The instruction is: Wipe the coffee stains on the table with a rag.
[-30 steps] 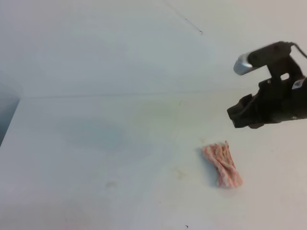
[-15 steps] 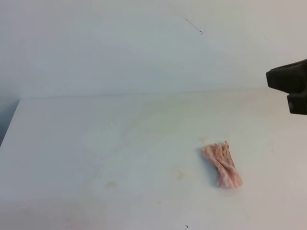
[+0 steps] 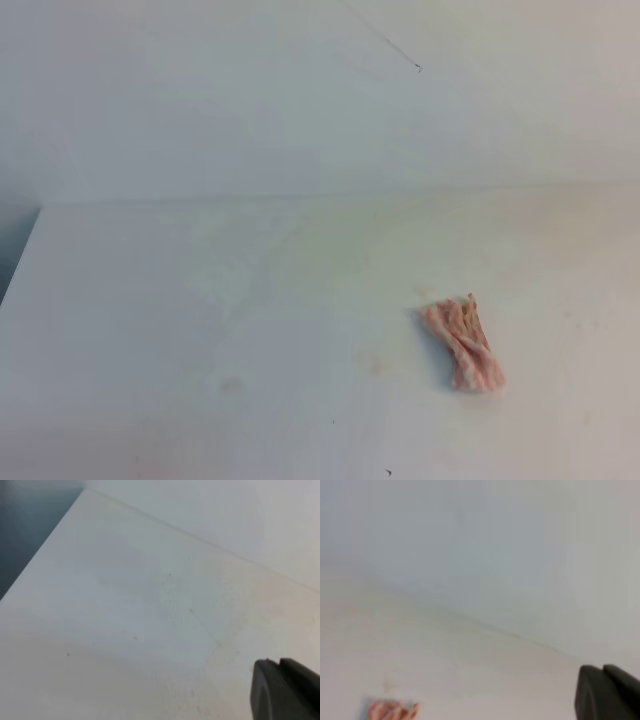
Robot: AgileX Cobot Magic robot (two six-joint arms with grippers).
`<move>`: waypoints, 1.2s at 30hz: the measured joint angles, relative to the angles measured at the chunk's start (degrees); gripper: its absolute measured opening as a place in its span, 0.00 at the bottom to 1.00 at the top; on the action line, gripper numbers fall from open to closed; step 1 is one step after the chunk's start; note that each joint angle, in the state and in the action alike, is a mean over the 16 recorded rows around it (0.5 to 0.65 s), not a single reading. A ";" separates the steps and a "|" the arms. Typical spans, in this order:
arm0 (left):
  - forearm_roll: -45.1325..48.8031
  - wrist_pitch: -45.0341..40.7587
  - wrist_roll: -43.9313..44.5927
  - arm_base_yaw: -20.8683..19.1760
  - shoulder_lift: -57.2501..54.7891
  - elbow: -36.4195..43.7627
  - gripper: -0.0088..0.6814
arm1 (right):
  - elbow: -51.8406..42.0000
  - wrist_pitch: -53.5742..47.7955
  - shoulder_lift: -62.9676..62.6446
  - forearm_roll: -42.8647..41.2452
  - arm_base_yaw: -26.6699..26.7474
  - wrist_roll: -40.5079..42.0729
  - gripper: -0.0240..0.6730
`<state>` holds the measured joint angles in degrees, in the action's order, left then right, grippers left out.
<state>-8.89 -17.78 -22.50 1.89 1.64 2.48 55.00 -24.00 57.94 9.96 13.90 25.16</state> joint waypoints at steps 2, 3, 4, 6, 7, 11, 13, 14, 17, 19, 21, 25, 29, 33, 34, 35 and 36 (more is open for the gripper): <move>0.00 0.00 0.00 0.00 0.00 0.00 0.01 | -3.33 2.41 -3.51 -2.11 -2.53 -2.01 0.03; 0.00 0.00 0.00 0.00 0.00 0.00 0.01 | -5.28 3.58 -5.61 -2.94 -3.84 -3.16 0.03; 0.00 0.00 0.00 0.00 0.00 0.00 0.01 | -7.42 4.74 -7.98 -3.57 -5.17 -4.42 0.03; 0.00 0.00 0.00 0.00 0.00 0.00 0.01 | -12.18 7.06 -13.34 -4.32 -7.77 -6.79 0.03; 0.00 0.00 0.00 0.00 0.00 0.00 0.01 | -14.77 8.16 -16.29 -4.46 -8.98 -7.82 0.03; 0.00 0.00 0.00 -0.02 0.00 0.00 0.01 | -26.01 12.04 -29.03 -5.05 -12.67 -10.76 0.03; 0.00 0.00 0.00 -0.02 0.00 0.00 0.01 | -31.84 13.77 -35.63 -5.55 -13.71 -11.11 0.03; 0.00 0.00 0.00 -0.02 0.00 0.00 0.01 | -34.70 14.61 -38.80 -5.81 -14.04 -11.12 0.03; 0.01 0.00 0.00 -0.02 -0.02 0.00 0.01 | -42.37 15.71 -46.93 -6.53 -14.41 -11.37 0.03; 0.01 0.00 0.00 -0.02 -0.04 0.00 0.01 | -46.46 15.18 -51.24 -7.02 -14.18 -11.68 0.03; 0.02 0.00 0.00 -0.02 -0.04 0.00 0.01 | -49.80 14.18 -54.60 -7.29 -13.71 -12.01 0.03; 0.05 0.00 0.00 -0.02 -0.05 0.00 0.01 | -54.26 11.57 -58.72 -6.68 -12.32 -12.67 0.03; 0.05 0.00 0.00 -0.02 -0.06 0.00 0.01 | -55.86 8.15 -59.82 -4.76 -10.86 -13.32 0.03; 0.05 0.00 0.00 -0.02 -0.05 0.00 0.01 | -55.73 5.14 -59.72 -2.64 -9.50 -13.70 0.03; 0.05 0.00 0.00 -0.02 -0.05 0.00 0.01 | -55.74 4.90 -59.72 -2.11 -9.25 -13.72 0.03; 0.04 0.00 0.00 -0.02 -0.04 0.00 0.01 | -55.75 4.74 -59.70 -1.56 -9.05 -13.72 0.03; 0.04 0.00 0.00 -0.02 -0.04 0.00 0.01 | -55.75 4.64 -59.69 -1.05 -8.90 -13.72 0.03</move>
<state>-8.85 -17.78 -22.50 1.86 1.60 2.48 -0.75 -19.37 -1.74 8.91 5.00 11.44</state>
